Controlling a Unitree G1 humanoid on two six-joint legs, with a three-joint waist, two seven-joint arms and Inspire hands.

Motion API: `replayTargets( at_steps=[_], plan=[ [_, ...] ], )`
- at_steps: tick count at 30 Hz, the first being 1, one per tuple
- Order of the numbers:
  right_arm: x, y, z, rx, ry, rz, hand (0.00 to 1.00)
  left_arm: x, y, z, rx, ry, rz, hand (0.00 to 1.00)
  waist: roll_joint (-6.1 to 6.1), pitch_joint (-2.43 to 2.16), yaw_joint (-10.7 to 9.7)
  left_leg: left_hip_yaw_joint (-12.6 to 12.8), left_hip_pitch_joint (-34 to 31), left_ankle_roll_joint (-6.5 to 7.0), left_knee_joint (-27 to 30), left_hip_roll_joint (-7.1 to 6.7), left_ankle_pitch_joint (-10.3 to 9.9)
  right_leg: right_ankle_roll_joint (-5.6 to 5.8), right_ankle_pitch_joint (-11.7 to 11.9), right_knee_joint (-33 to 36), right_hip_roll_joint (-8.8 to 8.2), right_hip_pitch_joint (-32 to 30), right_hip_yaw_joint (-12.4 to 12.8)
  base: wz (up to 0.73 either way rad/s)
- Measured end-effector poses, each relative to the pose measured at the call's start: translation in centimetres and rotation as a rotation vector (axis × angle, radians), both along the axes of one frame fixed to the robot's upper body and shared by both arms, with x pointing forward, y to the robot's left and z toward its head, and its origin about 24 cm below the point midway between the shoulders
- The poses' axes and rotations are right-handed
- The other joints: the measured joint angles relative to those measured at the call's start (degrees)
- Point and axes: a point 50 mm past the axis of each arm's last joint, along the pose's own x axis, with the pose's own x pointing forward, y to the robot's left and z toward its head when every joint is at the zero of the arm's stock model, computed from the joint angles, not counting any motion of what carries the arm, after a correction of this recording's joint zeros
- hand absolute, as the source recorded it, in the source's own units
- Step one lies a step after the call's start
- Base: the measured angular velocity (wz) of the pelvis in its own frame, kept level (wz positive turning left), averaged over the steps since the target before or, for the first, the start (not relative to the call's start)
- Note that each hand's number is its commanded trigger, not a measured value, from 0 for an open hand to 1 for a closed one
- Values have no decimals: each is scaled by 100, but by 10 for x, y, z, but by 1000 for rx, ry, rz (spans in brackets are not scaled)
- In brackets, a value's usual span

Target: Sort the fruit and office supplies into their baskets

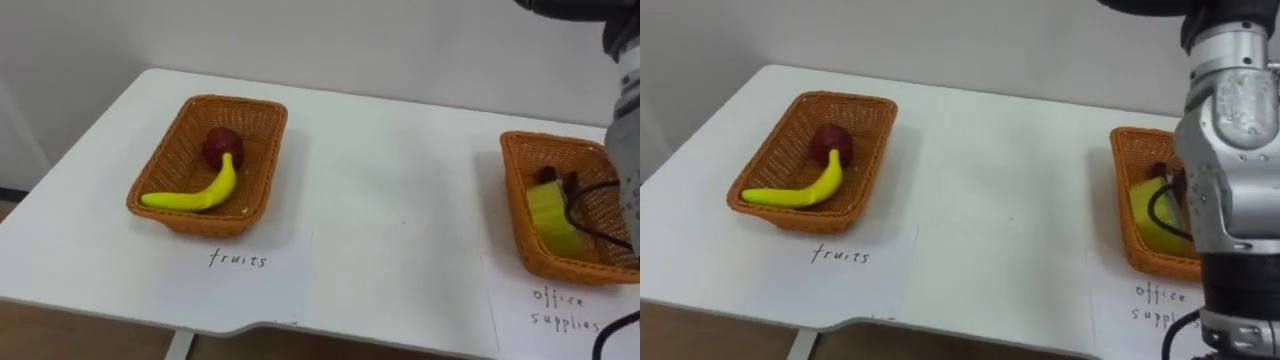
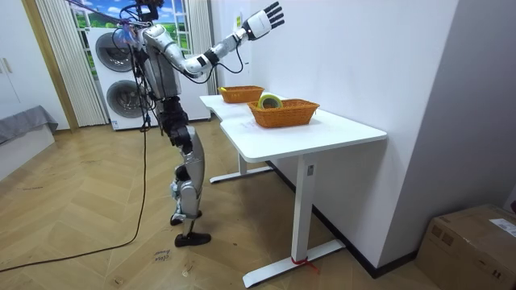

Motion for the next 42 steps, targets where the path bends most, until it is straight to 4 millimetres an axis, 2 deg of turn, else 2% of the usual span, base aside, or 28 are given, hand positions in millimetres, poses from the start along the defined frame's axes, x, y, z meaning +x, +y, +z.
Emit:
replayTargets(
  at_steps=[3, 5, 9, 10, 14, 18, 21, 24, 28, 31, 33, 34, 36, 38, 40, 42],
  plan=[
    [-14, -18, -6, 23, -7, -90, 0, 1, 0, 0, 13, -8, 3, 0, -13, -19, -83, 137, 43, -49, -19, 77, -28, -37, 39, -98, 101, 2, 133, -27],
    [-23, -33, -8, 54, -13, -174, 0, -1, 0, 0, 18, -9, 10, 0, -12, -36, -250, 265, 41, -74, -96, 134, -42, -69, 59, -92, 150, -78, 232, -28],
    [-32, -46, -11, 71, -16, -256, 0, -6, 0, 0, 20, 2, 15, 0, 8, -33, -432, 484, 53, -122, -132, 216, -58, -109, 84, -92, 237, -191, 402, -34],
    [-37, -51, -14, 77, -9, -282, 0, -9, 0, 0, 21, 6, 25, 0, -3, -27, -543, 531, 61, -138, -130, 242, -61, -128, 96, -98, 270, -205, 446, -20],
    [-57, -73, -34, 105, 49, -409, 0, -12, -1, -1, 31, 8, 37, 0, -43, -23, -629, 679, 115, -198, -203, 314, -99, -141, 104, -96, 343, -232, 534, -20],
    [-69, -85, -41, 149, 63, -486, 0, -16, -1, -1, 38, 14, 43, 0, -59, -18, -696, 887, 119, -226, -246, 366, -109, -182, 129, -87, 405, -350, 670, -29],
    [-83, -98, -46, 182, 65, -571, 0, -18, 0, 0, 54, 11, 49, 0, -120, -12, -823, 924, 133, -241, -290, 376, -103, -191, 134, -95, 433, -374, 714, -9],
    [-98, -107, -56, 203, 82, -648, 0, -17, 2, 1, 68, -2, 45, 0, -130, -18, -881, 992, 139, -267, -302, 400, -121, -205, 143, -99, 467, -401, 779, -14],
    [-113, -119, -77, 358, 125, -679, 0, -10, 5, 3, 88, -30, 42, 0, -195, 21, -1015, 1043, 148, -280, -303, 430, -130, -216, 149, -100, 497, -408, 868, -5],
    [-123, -125, -91, 416, 169, -720, 0, -1, 5, 3, 90, -57, 36, 0, -173, 27, -1048, 1130, 143, -294, -305, 452, -138, -236, 161, -99, 533, -452, 990, -17],
    [-130, -129, -101, 451, 198, -749, 0, 1, 6, 4, 103, -72, 33, 0, -153, 27, -1104, 1169, 101, -305, -299, 468, -145, -255, 173, -105, 546, -507, 978, -10],
    [-138, -131, -109, 502, 204, -771, 0, 1, 6, 5, 109, -75, 34, 0, -126, -11, -1165, 1152, 42, -306, -292, 472, -144, -255, 173, -98, 546, -557, 967, 0],
    [-148, -138, -124, 592, 218, -820, 0, 0, 5, 4, 111, -74, 36, 0, -95, -9, -1189, 1166, 39, -315, -297, 480, -147, -260, 177, -98, 559, -574, 982, -4],
    [-167, -144, -149, 702, 270, -901, 0, 1, 4, 4, 120, -79, 36, 0, -47, -10, -1194, 1167, 50, -324, -308, 485, -153, -261, 176, -98, 574, -571, 997, 0],
    [-180, -146, -165, 726, 330, -964, 0, 2, 4, 4, 125, -85, 38, 0, -38, 14, -1232, 1166, 48, -324, -313, 483, -153, -261, 175, -98, 574, -573, 996, 0],
    [-192, -147, -183, 750, 393, -1020, 0, 2, 5, 4, 128, -88, 43, 0, 3, 10, -1264, 1168, 52, -324, -314, 483, -154, -261, 175, -99, 574, -570, 994, 0]
  ],
)
